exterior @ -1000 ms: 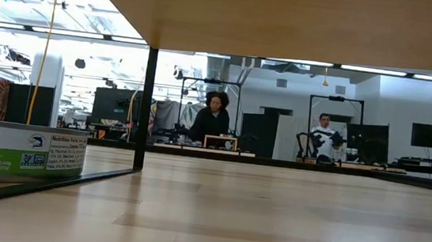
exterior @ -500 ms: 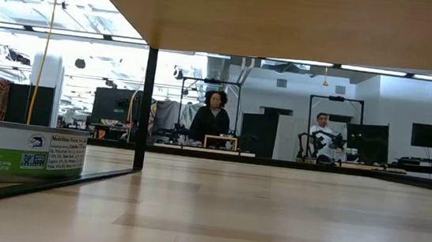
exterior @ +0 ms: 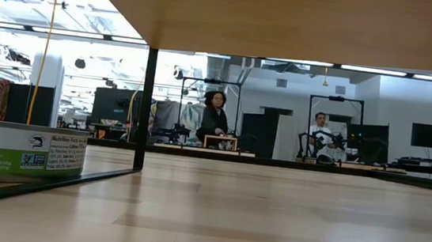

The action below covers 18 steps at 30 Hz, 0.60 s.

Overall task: Stack canned seafood by type on shelf
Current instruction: Stack the blue-pink tuna can on the top of the blue-pink tuna cans on the shelf

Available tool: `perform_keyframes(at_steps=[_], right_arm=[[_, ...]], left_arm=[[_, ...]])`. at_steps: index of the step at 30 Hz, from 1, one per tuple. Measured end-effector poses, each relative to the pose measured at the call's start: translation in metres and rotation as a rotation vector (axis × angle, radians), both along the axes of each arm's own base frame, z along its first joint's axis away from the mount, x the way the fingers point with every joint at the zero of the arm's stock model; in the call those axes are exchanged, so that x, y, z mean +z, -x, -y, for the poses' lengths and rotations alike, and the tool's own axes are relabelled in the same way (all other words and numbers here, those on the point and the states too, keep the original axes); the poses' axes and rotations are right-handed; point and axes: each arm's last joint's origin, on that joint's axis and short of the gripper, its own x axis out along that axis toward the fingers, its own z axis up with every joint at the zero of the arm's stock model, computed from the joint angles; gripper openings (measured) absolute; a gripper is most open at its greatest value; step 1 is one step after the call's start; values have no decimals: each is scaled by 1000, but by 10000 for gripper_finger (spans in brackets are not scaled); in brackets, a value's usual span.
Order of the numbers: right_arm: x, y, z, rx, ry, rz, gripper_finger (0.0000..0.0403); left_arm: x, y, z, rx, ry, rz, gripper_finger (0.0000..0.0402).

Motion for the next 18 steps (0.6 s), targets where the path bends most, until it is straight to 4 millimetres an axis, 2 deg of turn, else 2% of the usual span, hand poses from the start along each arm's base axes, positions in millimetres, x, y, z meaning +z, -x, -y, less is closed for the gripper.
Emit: perform_keyframes(at_steps=[6,18], right_arm=[[-1,1,-9,21,9,-3,250],[0,-3,-10,-11,-2,7,250]], left_arm=[[0,0,0,0,0,0,299],[0,0,0,0,1,0,300]])
